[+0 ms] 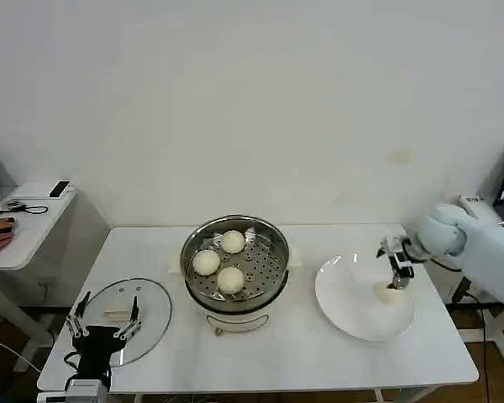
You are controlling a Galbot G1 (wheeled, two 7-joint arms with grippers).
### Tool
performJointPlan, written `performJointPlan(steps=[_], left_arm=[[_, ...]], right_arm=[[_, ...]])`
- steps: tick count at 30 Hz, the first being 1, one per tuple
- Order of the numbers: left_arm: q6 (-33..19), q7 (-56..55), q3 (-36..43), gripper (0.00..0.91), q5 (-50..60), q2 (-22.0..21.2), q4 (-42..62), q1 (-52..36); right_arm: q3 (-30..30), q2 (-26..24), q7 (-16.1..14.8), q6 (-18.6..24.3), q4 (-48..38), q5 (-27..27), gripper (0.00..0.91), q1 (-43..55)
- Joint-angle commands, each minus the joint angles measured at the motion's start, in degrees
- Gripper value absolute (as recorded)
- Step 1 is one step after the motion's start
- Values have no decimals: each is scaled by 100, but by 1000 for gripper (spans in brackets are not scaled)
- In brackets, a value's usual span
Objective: Take steamed baozi put them in steamer then cover it.
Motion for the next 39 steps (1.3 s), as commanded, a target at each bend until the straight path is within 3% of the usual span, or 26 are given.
performJointPlan(steps=[1, 17, 21, 33, 39], left_arm=[[-2, -2, 4, 907, 7, -4, 20, -9], [5, 5, -45, 907, 15, -9, 39, -2], [11, 6, -44, 907, 22, -17, 47, -9], [8, 3, -44, 907, 44, -38, 81, -14], [8, -1, -46, 907, 47, -45, 60, -24]], right_arm=[[968, -271, -73, 55, -287, -621, 907, -1314], [1491, 824, 133, 145, -1298, -928, 907, -1593], [1452, 938, 136, 69, -1362, -963, 816, -1524], [1269, 830, 30, -47, -1308, -943, 695, -1348], [1063, 620, -195, -72, -1048, -808, 695, -997]])
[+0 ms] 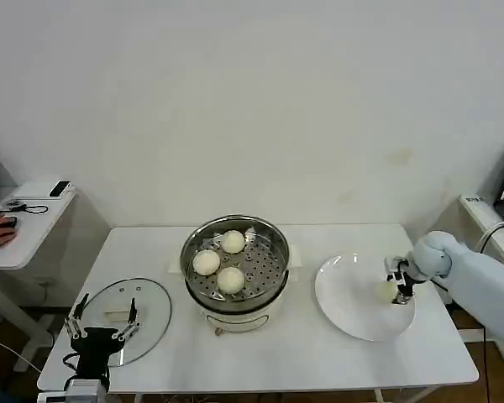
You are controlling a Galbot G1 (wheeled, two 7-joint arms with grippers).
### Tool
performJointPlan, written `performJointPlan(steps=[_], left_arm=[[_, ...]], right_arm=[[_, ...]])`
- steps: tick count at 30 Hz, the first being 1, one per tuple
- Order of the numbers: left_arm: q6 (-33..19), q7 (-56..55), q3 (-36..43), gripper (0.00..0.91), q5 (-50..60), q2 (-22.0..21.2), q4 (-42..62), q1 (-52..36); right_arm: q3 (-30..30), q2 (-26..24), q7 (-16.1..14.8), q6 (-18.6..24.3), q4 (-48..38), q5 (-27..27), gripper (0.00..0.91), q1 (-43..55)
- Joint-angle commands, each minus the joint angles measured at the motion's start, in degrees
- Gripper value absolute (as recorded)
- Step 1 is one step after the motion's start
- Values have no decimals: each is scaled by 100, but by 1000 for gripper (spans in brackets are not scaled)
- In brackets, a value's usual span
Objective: Take steamed baozi put them in steamer then cover it.
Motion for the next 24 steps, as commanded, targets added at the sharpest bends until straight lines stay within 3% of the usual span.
performJointPlan(steps=[1, 11, 17, 24], left_arm=[[-2, -4, -1, 907, 4, -3, -10, -6], [1, -3, 12, 907, -1, 11, -40, -27], [3, -1, 35, 907, 27, 24, -34, -72], [-3, -5, 11, 907, 28, -11, -53, -80]], right_arm=[[-206, -126, -198, -47, 195, 137, 695, 393], [-1021, -156, -183, -300, 774, 1018, 685, 2045], [-1783, 317, 20, -741, 1135, 1988, 685, 3228], [-2678, 1117, 514, -1458, 1590, 2860, 685, 4234]])
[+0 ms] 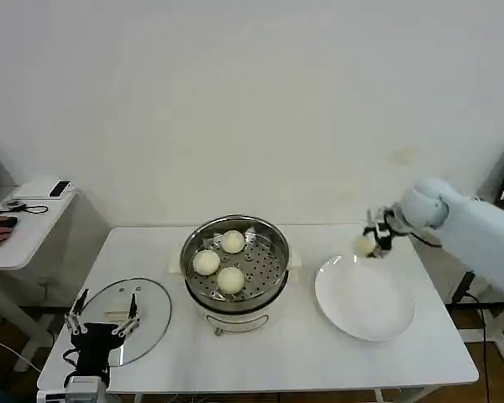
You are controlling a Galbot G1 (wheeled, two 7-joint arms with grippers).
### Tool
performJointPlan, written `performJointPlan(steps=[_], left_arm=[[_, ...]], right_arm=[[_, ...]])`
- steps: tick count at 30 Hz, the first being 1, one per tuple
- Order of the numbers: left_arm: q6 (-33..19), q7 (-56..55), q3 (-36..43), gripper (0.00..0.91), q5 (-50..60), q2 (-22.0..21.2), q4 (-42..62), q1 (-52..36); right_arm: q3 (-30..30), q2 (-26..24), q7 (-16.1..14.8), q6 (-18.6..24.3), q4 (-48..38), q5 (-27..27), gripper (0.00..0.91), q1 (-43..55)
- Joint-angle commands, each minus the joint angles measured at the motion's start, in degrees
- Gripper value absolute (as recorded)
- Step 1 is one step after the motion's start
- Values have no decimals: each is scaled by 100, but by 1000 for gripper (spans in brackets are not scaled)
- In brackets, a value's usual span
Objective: Take steamed baozi put them in steamer then cover it.
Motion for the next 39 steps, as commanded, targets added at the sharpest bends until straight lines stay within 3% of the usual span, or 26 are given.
performJointPlan(steps=[1, 8, 14, 24, 39], left_arm=[[-3, -2, -3, 907, 4, -24, 0, -3], [-11, -5, -34, 907, -5, -30, -5, 0], [-21, -11, -80, 907, -6, -22, -17, 24], [-27, -12, -118, 907, -49, -18, -26, 36], [-24, -15, -145, 907, -99, -9, -4, 22]], right_arm=[[-1332, 1012, 539, -919, 635, 1599, 685, 1895], [-1642, 1899, 1073, -1415, 520, 2722, 695, 2095], [-1839, 2344, 1579, -1860, 551, 3492, 695, 1909], [-1881, 2588, 1795, -1904, 345, 3379, 695, 1455], [-1832, 2576, 1782, -1901, 95, 2910, 695, 874]])
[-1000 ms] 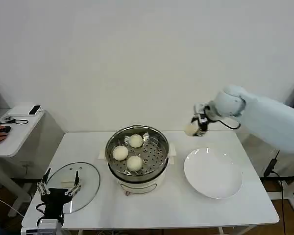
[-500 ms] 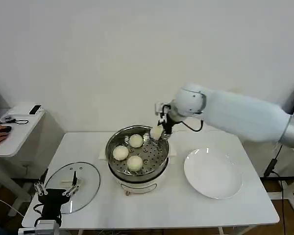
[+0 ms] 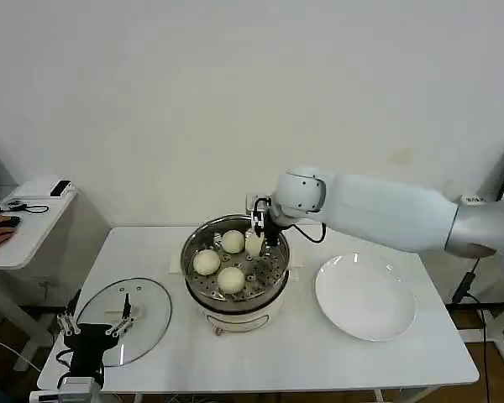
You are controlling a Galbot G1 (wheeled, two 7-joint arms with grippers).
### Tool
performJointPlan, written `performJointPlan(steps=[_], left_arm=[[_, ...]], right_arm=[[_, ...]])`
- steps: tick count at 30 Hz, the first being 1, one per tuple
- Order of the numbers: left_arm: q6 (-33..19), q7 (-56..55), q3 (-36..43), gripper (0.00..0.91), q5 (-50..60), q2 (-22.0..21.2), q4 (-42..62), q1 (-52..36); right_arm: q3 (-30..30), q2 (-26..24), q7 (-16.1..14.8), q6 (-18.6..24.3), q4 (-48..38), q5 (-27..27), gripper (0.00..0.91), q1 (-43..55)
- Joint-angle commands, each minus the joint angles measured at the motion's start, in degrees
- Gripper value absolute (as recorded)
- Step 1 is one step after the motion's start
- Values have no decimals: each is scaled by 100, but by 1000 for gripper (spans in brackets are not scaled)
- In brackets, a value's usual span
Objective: Take steamed baozi put them in steamer then cover it.
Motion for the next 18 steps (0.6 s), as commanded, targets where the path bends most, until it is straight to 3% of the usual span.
performJointPlan(steps=[1, 9, 10, 18], left_arm=[[5, 0, 4, 907, -7, 0, 5, -15], [0, -2, 8, 907, -27, -7, 12, 0], [-4, -3, 9, 907, -25, -9, 11, 5], [-3, -7, 3, 907, -24, -10, -25, 22]], right_arm=[[-56, 144, 111, -93, -102, -119, 695, -323], [-9, 134, 118, -90, -134, -182, 705, -410], [-4, 130, 122, -89, -133, -183, 887, -424], [173, 41, 202, -86, -46, -110, 907, -365]])
